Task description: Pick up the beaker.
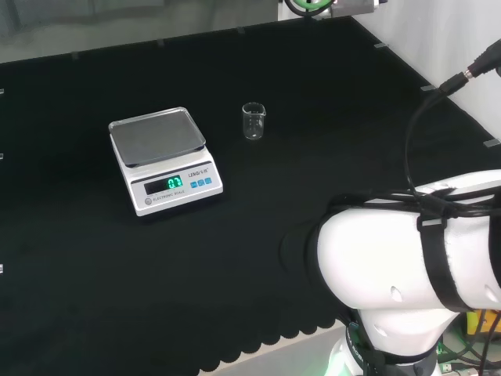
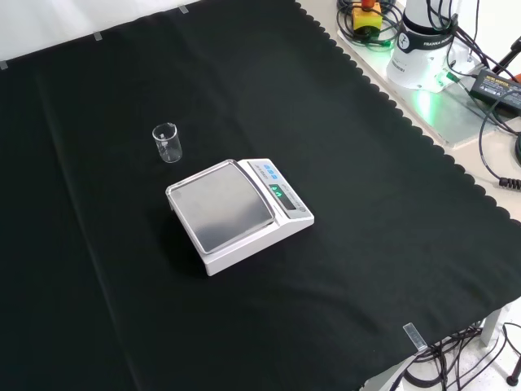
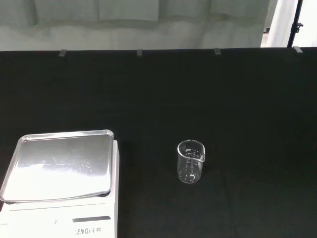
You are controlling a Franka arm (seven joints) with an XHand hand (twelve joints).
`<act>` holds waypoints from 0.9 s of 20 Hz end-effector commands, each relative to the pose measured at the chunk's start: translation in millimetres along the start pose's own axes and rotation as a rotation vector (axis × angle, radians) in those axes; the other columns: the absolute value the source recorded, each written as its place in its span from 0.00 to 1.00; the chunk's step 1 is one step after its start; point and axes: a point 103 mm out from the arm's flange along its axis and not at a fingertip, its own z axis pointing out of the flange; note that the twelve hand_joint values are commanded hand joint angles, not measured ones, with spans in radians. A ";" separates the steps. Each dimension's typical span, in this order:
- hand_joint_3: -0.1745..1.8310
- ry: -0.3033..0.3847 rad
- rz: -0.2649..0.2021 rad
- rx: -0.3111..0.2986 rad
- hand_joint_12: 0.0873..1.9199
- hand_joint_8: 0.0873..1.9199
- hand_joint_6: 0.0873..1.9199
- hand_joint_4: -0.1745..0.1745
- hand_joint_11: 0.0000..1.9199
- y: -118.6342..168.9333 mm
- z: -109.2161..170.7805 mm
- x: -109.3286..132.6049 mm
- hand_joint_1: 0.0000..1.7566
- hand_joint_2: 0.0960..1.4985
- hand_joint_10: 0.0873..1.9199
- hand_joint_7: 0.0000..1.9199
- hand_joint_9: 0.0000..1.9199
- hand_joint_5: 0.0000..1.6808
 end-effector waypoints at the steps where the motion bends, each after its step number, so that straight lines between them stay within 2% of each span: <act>1: 0.32 -0.018 -0.013 -0.005 0.71 0.28 0.02 0.47 0.10 0.8 0.5 2.4 0.17 0.47 0.38 0.00 0.00 0.01; 2: 0.29 -0.005 -0.032 -0.005 0.73 0.28 0.00 0.47 0.09 0.9 0.5 0.2 0.16 0.49 0.38 0.00 0.00 0.02; 3: 0.26 -0.230 -0.068 0.022 0.74 0.27 0.00 0.47 0.09 0.9 2.0 -2.6 0.16 0.51 0.38 0.00 0.00 0.02; 4: 0.25 -0.161 -0.122 0.009 0.74 0.27 0.00 0.47 0.09 1.8 1.7 0.0 0.16 0.52 0.38 0.00 0.00 0.03; 6: 0.24 -0.105 -0.117 0.001 0.75 0.27 0.00 0.47 0.08 3.3 1.8 1.0 0.16 0.53 0.38 0.00 0.00 0.03; 8: 0.24 -0.097 -0.101 0.013 0.75 0.27 0.00 0.47 0.09 8.0 5.4 16.5 0.16 0.53 0.38 0.00 0.00 0.03; 10: 0.23 -0.093 -0.091 0.030 0.75 0.27 0.00 0.47 0.09 19.5 11.7 48.3 0.16 0.53 0.38 0.00 0.00 0.03; 11: 0.23 -0.194 -0.125 0.027 0.75 0.27 0.00 0.47 0.09 24.8 14.8 87.8 0.16 0.53 0.38 0.00 0.00 0.03; 12: 0.23 -0.217 -0.131 0.020 0.75 0.27 0.00 0.47 0.09 29.2 22.6 127.5 0.16 0.53 0.38 0.00 0.00 0.03; 13: 0.23 -0.162 -0.150 0.009 0.75 0.27 0.00 0.47 0.09 32.2 29.3 141.2 0.16 0.53 0.38 0.00 0.00 0.04; 15: 0.23 -0.080 -0.150 0.012 0.75 0.27 0.00 0.47 0.09 41.6 41.3 120.2 0.16 0.54 0.38 0.00 0.00 0.04; 16: 0.23 -0.029 -0.160 0.013 0.74 0.28 0.00 0.46 0.10 47.5 47.5 92.3 0.16 0.54 0.38 0.00 0.00 0.04; 18: 0.22 0.045 -0.177 0.028 0.74 0.28 0.00 0.45 0.10 61.3 57.3 59.4 0.16 0.54 0.39 0.00 0.00 0.05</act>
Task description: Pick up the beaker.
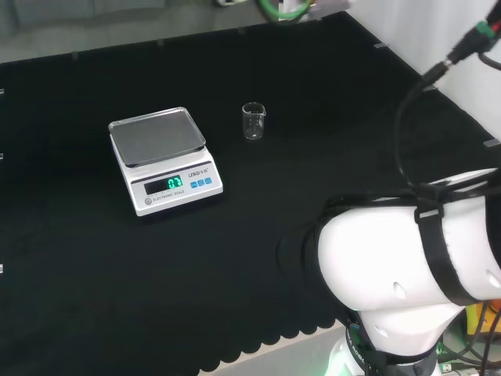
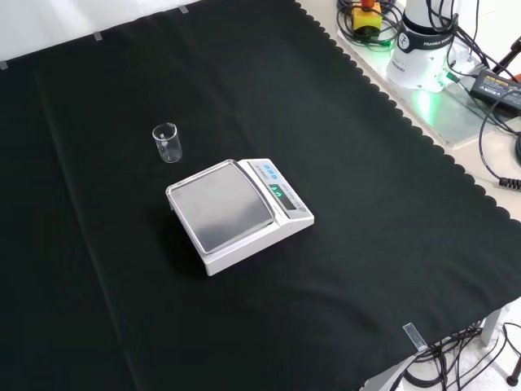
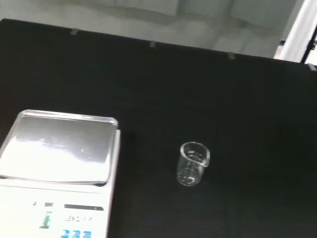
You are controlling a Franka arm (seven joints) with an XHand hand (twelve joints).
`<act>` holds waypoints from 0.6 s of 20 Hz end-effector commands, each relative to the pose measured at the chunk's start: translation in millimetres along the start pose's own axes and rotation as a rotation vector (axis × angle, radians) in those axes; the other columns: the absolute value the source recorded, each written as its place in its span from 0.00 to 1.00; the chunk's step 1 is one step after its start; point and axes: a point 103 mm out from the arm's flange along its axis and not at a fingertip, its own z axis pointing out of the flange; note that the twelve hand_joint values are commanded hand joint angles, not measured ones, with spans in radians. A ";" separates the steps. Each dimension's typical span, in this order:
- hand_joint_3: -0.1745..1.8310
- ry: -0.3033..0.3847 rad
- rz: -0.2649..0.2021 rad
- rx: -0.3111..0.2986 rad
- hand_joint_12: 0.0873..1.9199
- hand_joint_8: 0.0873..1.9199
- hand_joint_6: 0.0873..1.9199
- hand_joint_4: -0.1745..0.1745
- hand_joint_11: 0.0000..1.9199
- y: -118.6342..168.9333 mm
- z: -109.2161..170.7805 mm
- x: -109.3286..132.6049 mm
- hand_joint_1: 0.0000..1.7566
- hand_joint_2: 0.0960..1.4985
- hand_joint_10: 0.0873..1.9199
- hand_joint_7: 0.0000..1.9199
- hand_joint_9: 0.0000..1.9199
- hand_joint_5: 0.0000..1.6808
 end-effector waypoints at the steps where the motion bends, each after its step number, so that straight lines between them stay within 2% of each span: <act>1: 0.22 0.214 -0.082 0.001 0.74 0.29 0.00 0.45 0.10 49.9 48.6 8.1 0.16 0.54 0.39 0.00 0.00 0.05; 4: 0.21 0.295 -0.093 0.008 0.74 0.32 0.00 0.44 0.10 66.3 61.1 -22.5 0.16 0.55 0.42 0.00 0.00 0.06; 8: 0.20 0.406 -0.076 0.010 0.74 0.34 0.00 0.44 0.11 82.3 74.9 -61.8 0.17 0.55 0.45 0.00 0.00 0.06; 12: 0.19 0.489 -0.061 0.005 0.74 0.35 0.00 0.43 0.12 97.8 88.1 -90.3 0.17 0.55 0.46 0.00 0.00 0.06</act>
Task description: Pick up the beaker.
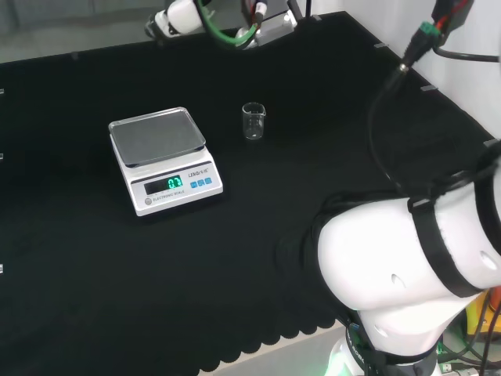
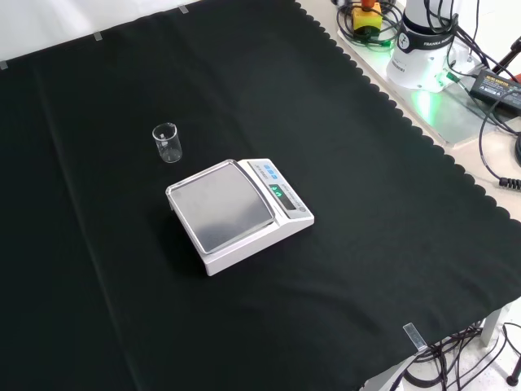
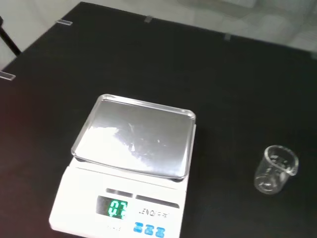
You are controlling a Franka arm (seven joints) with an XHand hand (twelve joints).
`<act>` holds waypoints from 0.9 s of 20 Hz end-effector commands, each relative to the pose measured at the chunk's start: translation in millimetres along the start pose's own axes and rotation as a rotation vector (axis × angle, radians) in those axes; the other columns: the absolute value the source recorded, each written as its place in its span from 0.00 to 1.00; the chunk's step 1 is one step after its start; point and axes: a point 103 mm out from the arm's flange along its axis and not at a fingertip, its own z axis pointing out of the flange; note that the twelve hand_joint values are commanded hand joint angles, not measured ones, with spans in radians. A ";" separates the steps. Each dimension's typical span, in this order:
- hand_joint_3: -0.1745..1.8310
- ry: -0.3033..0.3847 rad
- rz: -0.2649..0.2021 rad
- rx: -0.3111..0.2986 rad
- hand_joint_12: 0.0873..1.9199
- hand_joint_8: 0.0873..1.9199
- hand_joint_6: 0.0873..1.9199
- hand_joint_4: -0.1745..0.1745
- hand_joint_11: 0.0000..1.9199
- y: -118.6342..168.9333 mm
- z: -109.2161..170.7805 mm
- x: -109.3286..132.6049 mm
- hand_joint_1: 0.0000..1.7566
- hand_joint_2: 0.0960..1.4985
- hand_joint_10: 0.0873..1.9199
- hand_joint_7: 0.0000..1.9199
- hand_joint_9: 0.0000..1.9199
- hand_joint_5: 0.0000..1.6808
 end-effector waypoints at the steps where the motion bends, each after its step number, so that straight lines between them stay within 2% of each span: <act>1: 0.19 0.442 0.115 -0.063 0.74 0.36 0.00 0.43 0.12 46.2 54.5 -167.7 0.17 0.55 0.46 0.00 0.01 0.06; 8: 0.19 0.464 0.138 -0.059 0.74 0.37 0.00 0.41 0.12 69.6 73.0 -183.1 0.18 0.56 0.47 0.00 0.01 0.06; 9: 0.19 0.445 0.167 -0.053 0.74 0.37 0.00 0.41 0.12 74.0 76.5 -182.4 0.18 0.56 0.47 0.00 0.01 0.06; 10: 0.19 0.433 0.169 -0.048 0.74 0.37 0.00 0.40 0.12 77.6 79.3 -180.9 0.18 0.56 0.47 0.00 0.01 0.06; 18: 0.18 0.436 0.113 -0.008 0.74 0.38 0.00 0.39 0.11 104.9 96.8 -178.4 0.19 0.56 0.47 0.00 0.01 0.07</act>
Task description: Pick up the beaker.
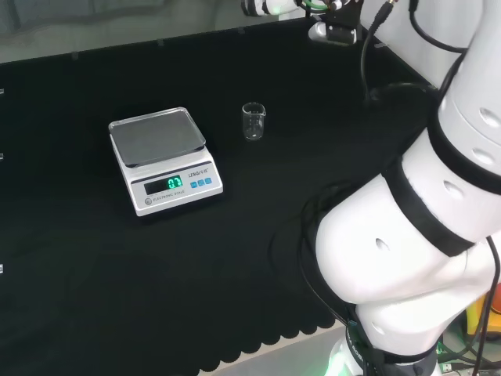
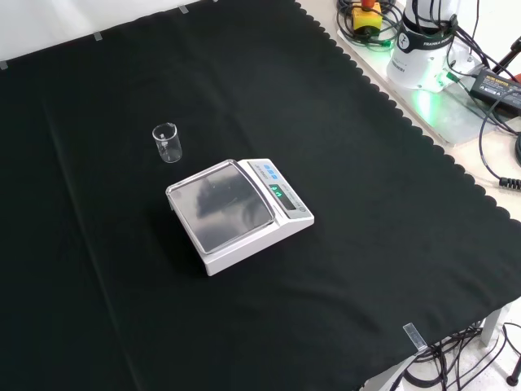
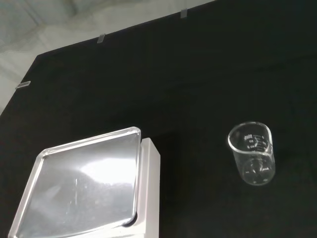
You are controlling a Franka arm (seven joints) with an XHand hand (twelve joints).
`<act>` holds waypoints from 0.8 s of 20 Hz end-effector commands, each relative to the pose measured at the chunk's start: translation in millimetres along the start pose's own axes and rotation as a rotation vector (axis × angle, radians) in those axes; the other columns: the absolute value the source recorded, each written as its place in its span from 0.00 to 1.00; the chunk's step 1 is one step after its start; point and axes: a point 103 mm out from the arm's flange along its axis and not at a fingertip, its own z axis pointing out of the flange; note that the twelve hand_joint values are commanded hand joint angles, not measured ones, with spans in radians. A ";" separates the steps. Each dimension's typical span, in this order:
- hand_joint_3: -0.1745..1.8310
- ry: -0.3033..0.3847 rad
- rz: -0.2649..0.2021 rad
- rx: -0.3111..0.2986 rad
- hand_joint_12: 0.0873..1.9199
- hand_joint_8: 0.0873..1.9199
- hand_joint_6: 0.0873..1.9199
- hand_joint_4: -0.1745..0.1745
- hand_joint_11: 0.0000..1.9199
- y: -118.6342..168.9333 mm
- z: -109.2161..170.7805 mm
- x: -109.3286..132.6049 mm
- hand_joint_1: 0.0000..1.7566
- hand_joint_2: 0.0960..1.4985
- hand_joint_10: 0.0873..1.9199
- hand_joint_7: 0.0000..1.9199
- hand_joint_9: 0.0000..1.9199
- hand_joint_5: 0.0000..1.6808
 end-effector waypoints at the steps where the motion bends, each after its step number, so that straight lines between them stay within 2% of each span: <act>1: 0.18 0.012 -0.038 0.002 0.74 0.38 0.00 0.39 0.11 29.4 7.4 -4.9 0.19 0.56 0.47 0.00 0.01 0.07; 7: 0.18 0.024 -0.056 0.029 0.75 0.38 0.00 0.39 0.10 47.3 21.1 -15.2 0.19 0.56 0.47 0.00 0.00 0.07; 10: 0.18 -0.003 -0.026 0.038 0.75 0.39 0.00 0.38 0.10 55.4 27.5 -19.5 0.19 0.56 0.47 0.00 0.00 0.07; 11: 0.18 -0.004 -0.028 0.042 0.75 0.39 0.00 0.38 0.10 58.1 30.3 -19.1 0.19 0.56 0.47 0.00 0.00 0.07; 13: 0.18 0.033 -0.036 0.037 0.75 0.39 0.00 0.38 0.10 55.3 21.5 -37.7 0.19 0.56 0.47 0.00 0.00 0.07; 16: 0.18 0.004 -0.035 0.046 0.75 0.39 0.00 0.38 0.10 58.5 27.9 -35.5 0.19 0.56 0.47 0.00 0.00 0.08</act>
